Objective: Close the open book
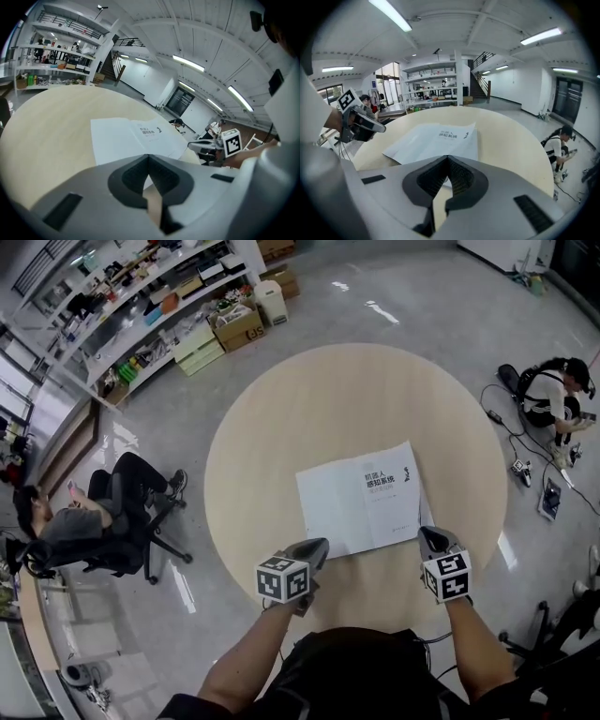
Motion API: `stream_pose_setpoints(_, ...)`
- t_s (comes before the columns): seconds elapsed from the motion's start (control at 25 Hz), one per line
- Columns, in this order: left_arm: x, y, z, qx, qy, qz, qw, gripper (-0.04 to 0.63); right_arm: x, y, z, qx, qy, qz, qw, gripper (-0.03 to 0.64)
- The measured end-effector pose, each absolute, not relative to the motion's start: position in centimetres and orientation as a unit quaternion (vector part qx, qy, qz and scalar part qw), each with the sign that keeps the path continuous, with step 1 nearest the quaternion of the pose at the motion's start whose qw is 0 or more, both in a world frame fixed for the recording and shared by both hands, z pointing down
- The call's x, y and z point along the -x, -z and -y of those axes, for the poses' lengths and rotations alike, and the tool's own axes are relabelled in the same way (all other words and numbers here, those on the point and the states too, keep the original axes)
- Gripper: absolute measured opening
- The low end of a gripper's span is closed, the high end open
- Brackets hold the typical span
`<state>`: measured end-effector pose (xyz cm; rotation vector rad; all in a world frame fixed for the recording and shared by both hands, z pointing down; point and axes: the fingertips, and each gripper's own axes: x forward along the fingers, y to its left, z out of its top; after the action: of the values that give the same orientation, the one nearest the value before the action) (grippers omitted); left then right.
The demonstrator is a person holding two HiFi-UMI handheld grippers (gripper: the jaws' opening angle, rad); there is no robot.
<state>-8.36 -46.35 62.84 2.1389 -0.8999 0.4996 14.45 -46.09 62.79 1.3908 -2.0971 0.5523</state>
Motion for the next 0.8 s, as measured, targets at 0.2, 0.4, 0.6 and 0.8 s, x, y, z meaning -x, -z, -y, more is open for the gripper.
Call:
stream_pose_setpoints(0.2, 8.6, -62.8, 46.0, -0.831, -0.204, 0.358, 0.374, -0.011, -18.6, -67.3, 46.3, -0.552, -0.287, 0.731, 0.280, -0.001)
stream_pose_setpoints(0.4, 9.1, -62.5, 45.9, -0.828, -0.200, 0.366, 0.374, -0.011, -20.8, -69.7, 45.1, -0.558, -0.309, 0.697, 0.327, 0.009)
stream_pose_setpoints(0.6, 9.8, -62.3, 46.0, -0.826, -0.192, 0.377, 0.374, -0.011, -18.0, -67.3, 45.6, -0.526, -0.244, 0.731, 0.358, 0.173)
stream_pose_setpoints(0.8, 11.1, -61.8, 46.4, -0.822, -0.172, 0.399, 0.369, -0.011, -9.8, -63.6, 47.4, -0.430, -0.101, 0.804, 0.398, 0.225)
